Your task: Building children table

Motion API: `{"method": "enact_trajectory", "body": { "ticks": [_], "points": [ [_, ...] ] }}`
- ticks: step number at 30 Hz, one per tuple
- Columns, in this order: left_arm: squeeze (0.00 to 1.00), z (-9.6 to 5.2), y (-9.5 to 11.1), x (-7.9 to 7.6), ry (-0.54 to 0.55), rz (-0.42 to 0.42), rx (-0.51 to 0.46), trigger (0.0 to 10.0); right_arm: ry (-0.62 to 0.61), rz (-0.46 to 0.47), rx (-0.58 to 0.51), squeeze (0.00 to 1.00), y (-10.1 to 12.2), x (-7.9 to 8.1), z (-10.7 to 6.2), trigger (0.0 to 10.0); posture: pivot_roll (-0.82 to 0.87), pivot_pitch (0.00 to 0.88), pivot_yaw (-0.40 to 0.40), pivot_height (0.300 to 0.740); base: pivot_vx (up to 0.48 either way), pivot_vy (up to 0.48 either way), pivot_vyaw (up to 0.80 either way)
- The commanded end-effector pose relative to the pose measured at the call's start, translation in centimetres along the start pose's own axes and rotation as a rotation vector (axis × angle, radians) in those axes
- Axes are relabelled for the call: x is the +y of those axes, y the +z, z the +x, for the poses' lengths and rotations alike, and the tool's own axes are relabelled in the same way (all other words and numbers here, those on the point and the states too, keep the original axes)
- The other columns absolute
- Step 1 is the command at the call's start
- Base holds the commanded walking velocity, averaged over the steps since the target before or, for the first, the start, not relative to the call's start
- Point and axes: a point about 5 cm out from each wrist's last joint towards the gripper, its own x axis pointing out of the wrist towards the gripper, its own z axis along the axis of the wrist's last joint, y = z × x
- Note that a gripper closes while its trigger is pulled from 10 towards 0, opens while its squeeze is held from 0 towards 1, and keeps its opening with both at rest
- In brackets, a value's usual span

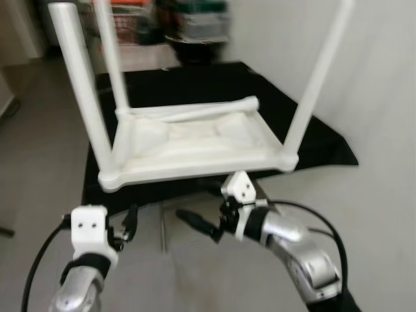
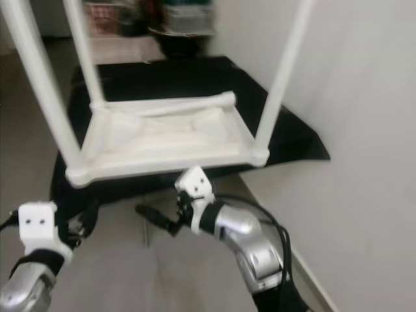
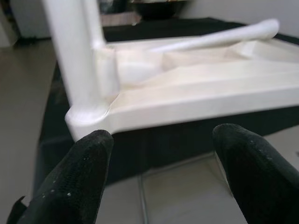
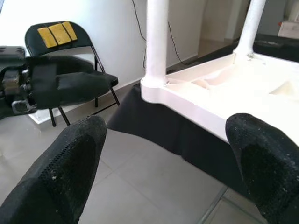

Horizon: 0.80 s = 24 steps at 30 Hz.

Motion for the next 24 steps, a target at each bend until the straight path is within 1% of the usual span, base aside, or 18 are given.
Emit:
{"method": "enact_trajectory", "body": {
  "ticks": [1, 2, 3, 4, 5, 6, 7, 10, 12, 15, 16, 18, 19, 20, 21, 22, 23, 24],
  "points": [
    [0.0, 0.2, 0.0, -0.2, -0.018, 0.007, 0.005, 10.0, 0.023, -0.004, -0.034, 0.0, 0.7, -0.3, -0.4, 10.0, -0.01, 0.0, -0.013, 0.74, 0.356, 0.0, 0.0],
    [0.0, 0.4, 0.3, -0.3, -0.026, 0.005, -0.005, 10.0, 0.113, -0.028, -0.048, 0.0, 1.6, -0.2, -0.6, 10.0, 0.0, 0.0, -0.01, 0.74, 0.352, 0.0, 0.0],
    [0.0, 0.4, 0.3, -0.3, -0.026, 0.005, -0.005, 10.0, 0.113, -0.028, -0.048, 0.0, 1.6, -0.2, -0.6, 10.0, 0.0, 0.0, -0.01, 0.74, 0.352, 0.0, 0.0],
    [0.0, 0.5, 0.6, -0.4, -0.033, 0.003, -0.013, 10.0, 0.189, -0.053, -0.048, 0.0, 2.4, -0.1, -0.8, 10.0, 0.0, 0.0, -0.013, 0.74, 0.352, 0.0, 0.0],
    [0.0, 0.5, 0.6, -0.4, -0.033, 0.003, -0.013, 10.0, 0.189, -0.053, -0.048, 0.0, 2.4, -0.1, -0.8, 10.0, 0.0, 0.0, -0.013, 0.74, 0.352, 0.0, 0.0],
    [0.0, 0.5, 0.7, -0.5, -0.039, 0.001, -0.018, 10.0, 0.252, -0.087, -0.036, 0.0, 3.2, -0.1, -0.9, 10.0, 0.0, 0.0, -0.014, 0.74, 0.352, 0.0, 0.0],
    [0.0, 0.5, 0.8, -0.7, -0.042, -0.001, -0.019, 10.0, 0.288, -0.155, -0.01, 0.0, 4.0, -0.5, -1.1, 10.0, 0.0, 0.0, -0.022, 0.74, 0.349, 0.0, 0.0],
    [0.0, 0.4, 0.7, -0.8, -0.039, -0.008, -0.018, 10.0, 0.308, -0.302, 0.061, 0.0, 5.4, -2.0, -1.2, 10.0, 0.0, 0.0, -0.025, 0.74, 0.349, 0.0, 0.0],
    [0.0, 0.4, 0.7, -0.8, -0.038, -0.009, -0.018, 10.0, 0.308, -0.321, 0.073, 0.0, 5.5, -2.2, -1.2, 10.0, 0.0, 0.0, -0.025, 0.74, 0.349, 0.0, 0.0],
    [0.0, 0.2, 0.6, -0.9, -0.029, -0.02, -0.014, 10.0, 0.381, -0.459, 0.186, 0.0, 5.7, -2.5, -1.5, 10.0, 0.01, 0.0, -0.032, 0.74, 0.311, 0.0, 0.0],
    [0.0, 0.2, 0.6, -0.9, -0.029, -0.02, -0.014, 10.0, 0.381, -0.459, 0.186, 0.0, 5.7, -2.5, -1.5, 10.0, 0.01, 0.0, -0.032, 0.74, 0.274, 0.0, 0.0],
    [0.0, 0.1, 0.6, -0.8, -0.023, -0.03, -0.004, 10.0, 0.4, -0.489, 0.243, 0.0, 5.6, -2.6, -1.5, 10.0, 0.01, 0.0, -0.033, 0.74, 0.0, 0.0, 0.0],
    [0.0, 0.1, 0.6, -0.8, -0.023, -0.03, -0.004, 10.0, 0.4, -0.489, 0.243, 0.0, 5.6, -2.6, -1.5, 10.0, 0.01, 0.0, -0.033, 0.74, 0.0, 0.0, 0.0],
    [0.0, -0.1, 0.4, -0.9, -0.036, -0.05, 0.01, 10.0, 0.417, -0.504, 0.271, 0.0, 5.5, -2.5, -1.4, 10.0, 0.02, 0.0, -0.035, 0.74, 0.0, 0.0, 0.0],
    [0.0, -0.4, 0.2, -1.3, -0.078, -0.076, 0.034, 10.0, 0.443, -0.511, 0.314, 0.0, 5.2, -2.4, -1.4, 10.0, 0.02, 0.0, -0.038, 0.74, 0.0, 0.0, 0.0],
    [0.0, -0.4, 0.2, -1.3, -0.078, -0.076, 0.034, 10.0, 0.443, -0.511, 0.314, 0.0, 5.2, -2.4, -1.4, 10.0, 0.02, 0.0, -0.038, 0.74, 0.0, 0.0, 0.0],
    [0.0, -0.7, 0.1, -1.7, -0.109, -0.093, 0.051, 10.0, 0.463, -0.515, 0.344, 0.0, 5.1, -2.3, -1.3, 10.0, 0.02, 0.0, -0.038, 0.74, 0.0, 0.0, 0.0],
    [0.0, -1.4, 0.0, -2.4, -0.176, -0.107, 0.074, 10.0, 0.448, -0.524, 0.391, 0.0, 4.7, -2.4, -1.0, 10.0, 0.03, 0.0, -0.041, 0.74, 0.0, 0.0, 0.0]
  ]
}}
